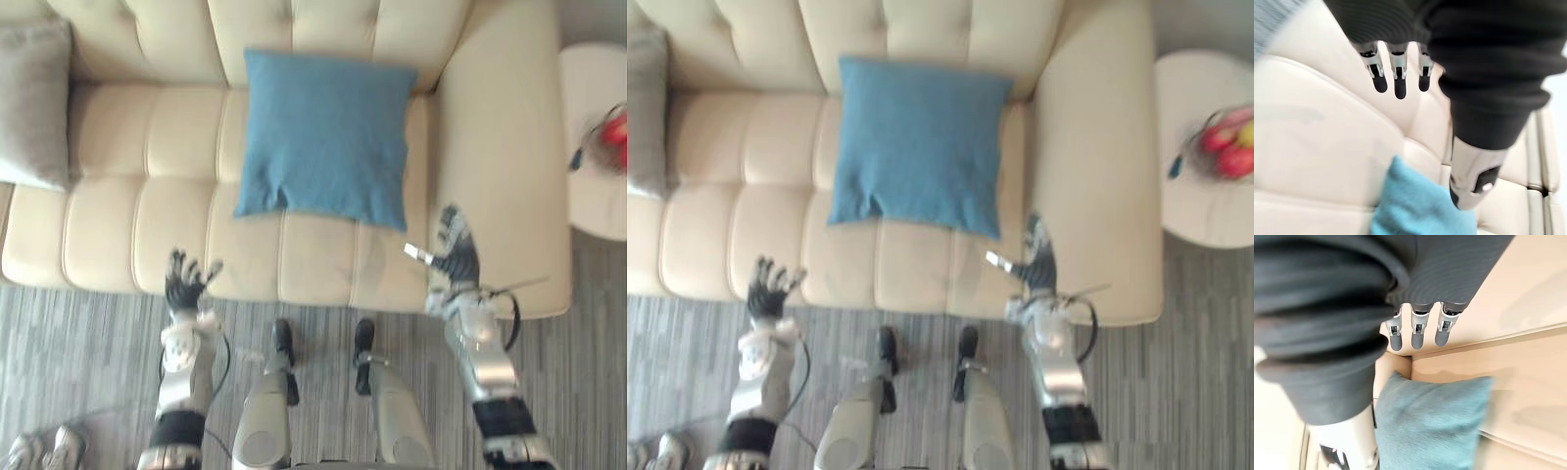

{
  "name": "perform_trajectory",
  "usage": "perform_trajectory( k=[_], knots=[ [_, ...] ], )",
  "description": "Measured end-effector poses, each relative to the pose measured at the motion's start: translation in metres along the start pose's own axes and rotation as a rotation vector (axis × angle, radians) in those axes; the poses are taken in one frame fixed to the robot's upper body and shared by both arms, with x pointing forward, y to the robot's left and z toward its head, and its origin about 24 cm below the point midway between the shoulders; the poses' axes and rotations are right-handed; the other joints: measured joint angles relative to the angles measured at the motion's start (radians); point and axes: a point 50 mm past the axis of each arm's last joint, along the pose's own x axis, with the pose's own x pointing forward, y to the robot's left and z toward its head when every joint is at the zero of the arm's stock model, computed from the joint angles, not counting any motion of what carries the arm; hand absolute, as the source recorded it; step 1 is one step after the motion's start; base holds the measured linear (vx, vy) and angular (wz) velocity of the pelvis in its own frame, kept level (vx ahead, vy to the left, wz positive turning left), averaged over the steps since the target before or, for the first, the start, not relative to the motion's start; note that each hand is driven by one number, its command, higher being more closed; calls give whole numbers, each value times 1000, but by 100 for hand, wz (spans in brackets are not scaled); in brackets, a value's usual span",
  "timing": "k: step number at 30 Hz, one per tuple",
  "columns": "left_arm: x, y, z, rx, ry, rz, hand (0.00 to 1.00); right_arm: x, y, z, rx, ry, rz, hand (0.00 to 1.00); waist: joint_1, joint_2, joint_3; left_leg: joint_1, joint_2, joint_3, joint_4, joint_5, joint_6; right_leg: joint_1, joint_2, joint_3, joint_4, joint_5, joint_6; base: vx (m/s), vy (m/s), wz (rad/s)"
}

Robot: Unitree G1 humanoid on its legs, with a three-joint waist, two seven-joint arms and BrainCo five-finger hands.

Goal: Pick up cushions and gather them together orderly.

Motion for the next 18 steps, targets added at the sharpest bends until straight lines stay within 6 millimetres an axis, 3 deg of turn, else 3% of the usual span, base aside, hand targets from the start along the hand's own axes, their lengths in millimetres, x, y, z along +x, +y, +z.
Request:
perform_trajectory(
  k=[2,4,5,7,8,12,16,18],
  knots=[
    [-20,18,-40,57,168,16,0,-22,0,-39,-13,162,13,0,-1,-5,-57,53,10,3,-1,-15,-4,68,11,-1,-36,0,1,131,-15,-7],
    [-33,26,-66,78,287,29,0,-36,-1,-66,-28,284,9,0,-2,-5,-96,83,11,3,-4,-20,-10,105,15,-2,-57,1,2,99,10,-5],
    [-51,34,-94,110,427,45,0,-55,0,-97,-52,432,21,0,-2,-3,-129,132,11,3,-25,-21,-14,157,19,1,-89,6,5,118,26,-6],
    [-64,38,-111,135,518,51,0,-68,0,-115,-66,527,15,0,-3,1,-148,163,10,2,-40,-21,-14,193,22,0,-116,18,4,111,33,-4],
    [-79,44,-129,174,624,58,0,-84,-1,-135,-85,644,16,0,-4,4,-165,199,6,3,-62,-21,-14,236,25,3,-150,30,8,102,40,-5],
    [-102,53,-149,264,758,62,0,-117,-9,-165,-116,844,-14,0,-4,10,-186,262,-7,10,-93,-22,-13,308,29,20,-215,56,17,67,39,-4],
    [-106,60,-152,291,788,89,0,-148,-17,-184,-97,1014,-70,0,-6,12,-207,309,-18,13,-111,-24,-12,361,28,31,-257,70,23,28,18,-3],
    [-107,61,-152,304,793,89,0,-154,-19,-187,-86,1048,-90,0,-7,13,-210,326,-22,15,-117,-25,-12,372,27,37,-258,70,24,8,27,-10]
  ],
)
